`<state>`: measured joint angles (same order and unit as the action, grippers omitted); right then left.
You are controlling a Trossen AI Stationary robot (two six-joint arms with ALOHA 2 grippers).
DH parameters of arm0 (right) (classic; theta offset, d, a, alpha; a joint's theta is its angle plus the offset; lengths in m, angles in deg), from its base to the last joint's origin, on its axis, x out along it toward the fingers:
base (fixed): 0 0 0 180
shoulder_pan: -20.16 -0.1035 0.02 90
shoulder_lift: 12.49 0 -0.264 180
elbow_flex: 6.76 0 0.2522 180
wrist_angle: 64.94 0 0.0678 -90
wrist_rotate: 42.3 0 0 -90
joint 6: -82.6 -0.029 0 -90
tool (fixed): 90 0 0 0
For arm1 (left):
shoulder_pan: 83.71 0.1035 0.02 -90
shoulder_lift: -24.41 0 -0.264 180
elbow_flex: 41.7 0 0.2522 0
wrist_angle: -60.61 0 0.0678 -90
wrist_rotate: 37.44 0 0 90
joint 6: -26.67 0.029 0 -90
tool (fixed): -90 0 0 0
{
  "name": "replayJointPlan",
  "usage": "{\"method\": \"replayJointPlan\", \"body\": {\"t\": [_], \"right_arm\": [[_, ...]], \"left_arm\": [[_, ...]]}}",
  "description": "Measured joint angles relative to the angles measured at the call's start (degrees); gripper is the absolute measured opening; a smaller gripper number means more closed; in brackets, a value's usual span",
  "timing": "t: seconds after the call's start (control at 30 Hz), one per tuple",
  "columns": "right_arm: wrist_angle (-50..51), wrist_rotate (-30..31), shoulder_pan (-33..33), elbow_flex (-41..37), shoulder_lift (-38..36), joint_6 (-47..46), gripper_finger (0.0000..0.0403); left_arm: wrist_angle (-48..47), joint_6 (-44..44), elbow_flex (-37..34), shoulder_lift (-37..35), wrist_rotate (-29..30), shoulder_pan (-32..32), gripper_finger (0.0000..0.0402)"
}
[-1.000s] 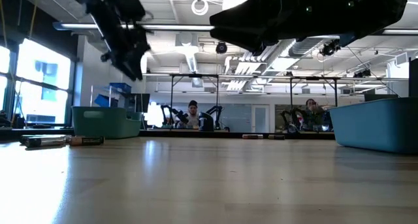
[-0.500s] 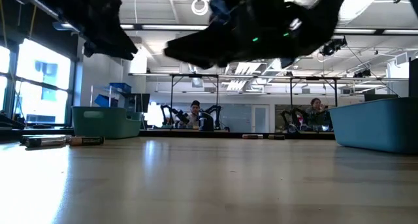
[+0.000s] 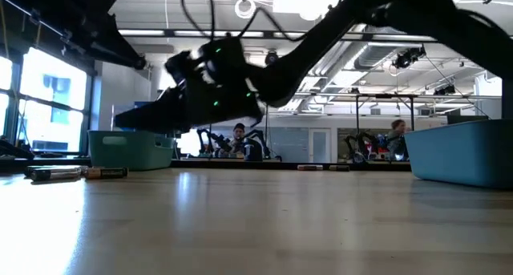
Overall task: Sort batteries
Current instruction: Put the black battery into the green bin
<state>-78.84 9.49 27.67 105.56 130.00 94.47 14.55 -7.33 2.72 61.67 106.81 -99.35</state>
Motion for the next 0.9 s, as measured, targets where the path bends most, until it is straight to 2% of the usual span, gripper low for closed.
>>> {"method": "replayJointPlan", "body": {"t": [0.17, 0.27, 0.4, 0.63, 0.77, 0.9], "right_arm": [[11.0, -1.4, 0.0, 12.8, 7.5, 1.6, 0.0201], [17.4, -1.5, 0.0, 17.3, 9.8, 4.1, 0.0201], [21.1, -1.3, 0.0, 18.4, 10.6, 6.3, 0.0201], [24.9, 4.2, 0.2, 17.9, 10.5, 8.0, 0.0195], [26.0, 6.1, 0.2, 17.9, 10.4, 8.5, 0.0155], [27.8, 11.1, 0.0, 18.1, 9.9, 4.8, 0.0073]], "left_arm": [[-1.6, 0.0, 0.0, -1.9, 2.4, -0.7, 0.0135], [-1.3, -0.1, 0.0, -1.9, 2.6, -0.7, 0.0135], [-1.3, -1.2, 0.0, -1.8, 2.6, -0.7, 0.0135], [-1.0, -3.0, 0.0, -1.4, 2.6, -0.7, 0.0135], [-0.8, -3.5, 0.0, 0.0, 2.9, -0.7, 0.0135], [-0.9, -4.3, 0.0, 1.7, 3.0, -0.7, 0.0135]]}}
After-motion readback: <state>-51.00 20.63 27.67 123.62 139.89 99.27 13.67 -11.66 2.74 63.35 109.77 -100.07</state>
